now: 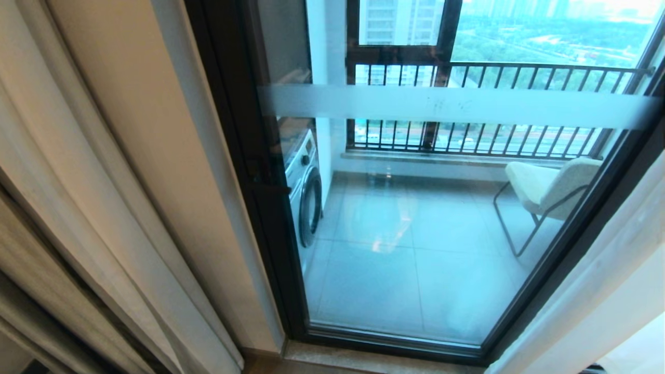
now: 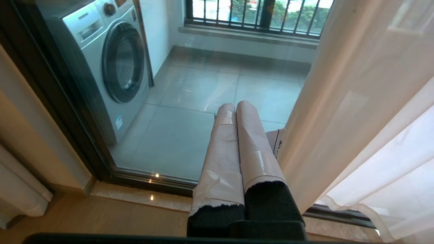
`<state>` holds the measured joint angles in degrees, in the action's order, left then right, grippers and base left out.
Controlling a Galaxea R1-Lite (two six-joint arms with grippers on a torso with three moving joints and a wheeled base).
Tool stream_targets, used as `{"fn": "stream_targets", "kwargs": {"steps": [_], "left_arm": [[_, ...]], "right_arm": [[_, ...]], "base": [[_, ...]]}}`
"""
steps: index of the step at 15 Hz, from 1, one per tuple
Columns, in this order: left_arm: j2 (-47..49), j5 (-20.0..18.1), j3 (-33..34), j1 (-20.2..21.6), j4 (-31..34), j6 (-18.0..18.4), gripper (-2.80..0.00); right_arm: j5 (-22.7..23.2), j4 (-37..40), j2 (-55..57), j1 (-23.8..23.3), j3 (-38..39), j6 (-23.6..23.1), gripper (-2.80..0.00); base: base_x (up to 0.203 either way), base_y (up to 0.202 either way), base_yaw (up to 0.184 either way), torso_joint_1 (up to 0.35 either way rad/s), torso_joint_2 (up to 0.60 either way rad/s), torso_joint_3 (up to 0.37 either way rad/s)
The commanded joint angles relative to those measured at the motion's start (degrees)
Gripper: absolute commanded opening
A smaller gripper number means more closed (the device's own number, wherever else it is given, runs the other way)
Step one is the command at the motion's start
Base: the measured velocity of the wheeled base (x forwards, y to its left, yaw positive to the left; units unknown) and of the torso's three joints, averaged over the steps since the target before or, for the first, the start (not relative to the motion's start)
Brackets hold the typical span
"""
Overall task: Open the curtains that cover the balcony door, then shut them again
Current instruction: Close the inner curtains on both sides
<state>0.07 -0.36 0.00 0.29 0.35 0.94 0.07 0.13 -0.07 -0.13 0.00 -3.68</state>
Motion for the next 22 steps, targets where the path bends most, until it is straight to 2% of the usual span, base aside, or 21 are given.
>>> {"fn": "stream_targets", "kwargs": {"steps": [1, 9, 17, 22], "left_arm": [[0.0, 0.0, 0.0, 0.0, 0.0, 0.0, -2.8], [0.0, 0.0, 0.0, 0.0, 0.0, 0.0, -2.8], [0.0, 0.0, 0.0, 0.0, 0.0, 0.0, -2.8], [0.0, 0.0, 0.0, 0.0, -0.1, -0.1, -2.8]], "right_arm": [[0.0, 0.0, 0.1, 0.0, 0.0, 0.0, -2.8], [0.0, 0.0, 0.1, 0.0, 0.0, 0.0, -2.8], [0.0, 0.0, 0.1, 0.0, 0.0, 0.0, -2.8], [0.0, 0.0, 0.1, 0.0, 0.0, 0.0, -2.8]], "base": [[0.0, 0.0, 0.0, 0.0, 0.0, 0.0], [0.0, 0.0, 0.0, 0.0, 0.0, 0.0], [0.003, 0.005, -0.153, 0.002, 0.0, 0.005], [0.0, 0.0, -0.012, 0.001, 0.0, 0.0]]}}
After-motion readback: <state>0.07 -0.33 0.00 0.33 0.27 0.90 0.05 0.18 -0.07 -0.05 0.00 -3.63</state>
